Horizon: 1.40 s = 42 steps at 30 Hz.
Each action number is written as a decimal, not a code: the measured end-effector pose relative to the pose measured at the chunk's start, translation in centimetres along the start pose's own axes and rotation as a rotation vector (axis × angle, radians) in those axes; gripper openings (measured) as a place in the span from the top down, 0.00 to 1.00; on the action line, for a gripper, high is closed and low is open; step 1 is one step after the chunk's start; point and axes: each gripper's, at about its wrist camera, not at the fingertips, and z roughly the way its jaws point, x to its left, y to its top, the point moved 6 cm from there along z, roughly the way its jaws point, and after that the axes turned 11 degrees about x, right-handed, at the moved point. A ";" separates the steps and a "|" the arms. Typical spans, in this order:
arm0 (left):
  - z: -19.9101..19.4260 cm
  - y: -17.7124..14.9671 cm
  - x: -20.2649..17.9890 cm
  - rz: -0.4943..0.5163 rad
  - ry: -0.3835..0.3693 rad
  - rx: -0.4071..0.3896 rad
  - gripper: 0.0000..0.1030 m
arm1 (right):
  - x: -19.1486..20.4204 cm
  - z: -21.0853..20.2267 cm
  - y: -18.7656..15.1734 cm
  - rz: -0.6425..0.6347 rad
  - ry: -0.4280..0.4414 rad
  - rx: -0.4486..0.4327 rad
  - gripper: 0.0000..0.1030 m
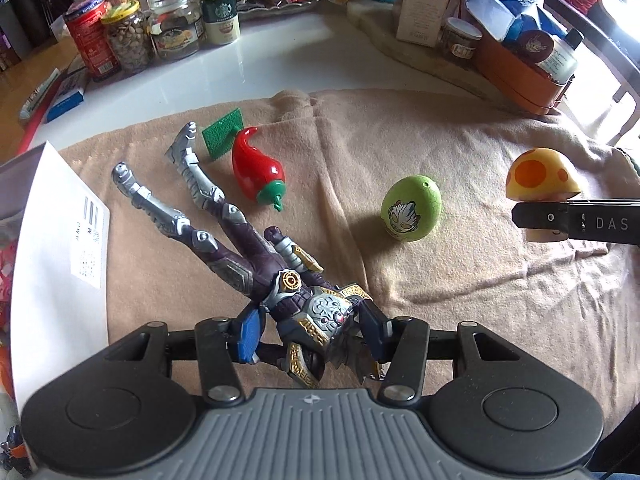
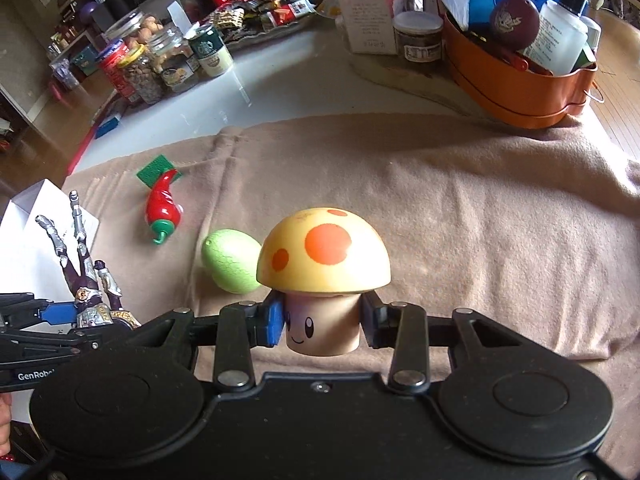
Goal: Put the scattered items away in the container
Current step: 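Lift and carry the robot figure and yellow mushroom over the white box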
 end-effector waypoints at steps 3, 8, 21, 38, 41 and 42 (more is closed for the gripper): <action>-1.2 -0.5 0.0 0.005 0.020 -0.029 0.49 | 1.7 -0.7 -0.2 -0.027 0.017 -0.018 0.61; -2.8 -1.2 0.6 -0.013 0.027 -0.065 0.49 | 4.2 -2.0 -0.7 -0.066 0.042 -0.040 0.61; -7.4 -3.9 3.3 -0.089 0.023 -0.128 0.49 | 10.0 -5.1 -1.0 -0.161 0.077 -0.070 0.61; -19.0 -7.3 8.9 -0.202 0.069 -0.290 0.49 | 19.9 -10.8 -1.2 -0.322 0.102 -0.132 0.61; -20.9 -8.0 10.3 -0.228 0.080 -0.317 0.49 | 22.4 -11.7 -1.1 -0.361 0.109 -0.143 0.61; -21.6 -8.3 10.8 -0.237 0.086 -0.326 0.49 | 23.2 -12.0 -1.1 -0.374 0.109 -0.147 0.61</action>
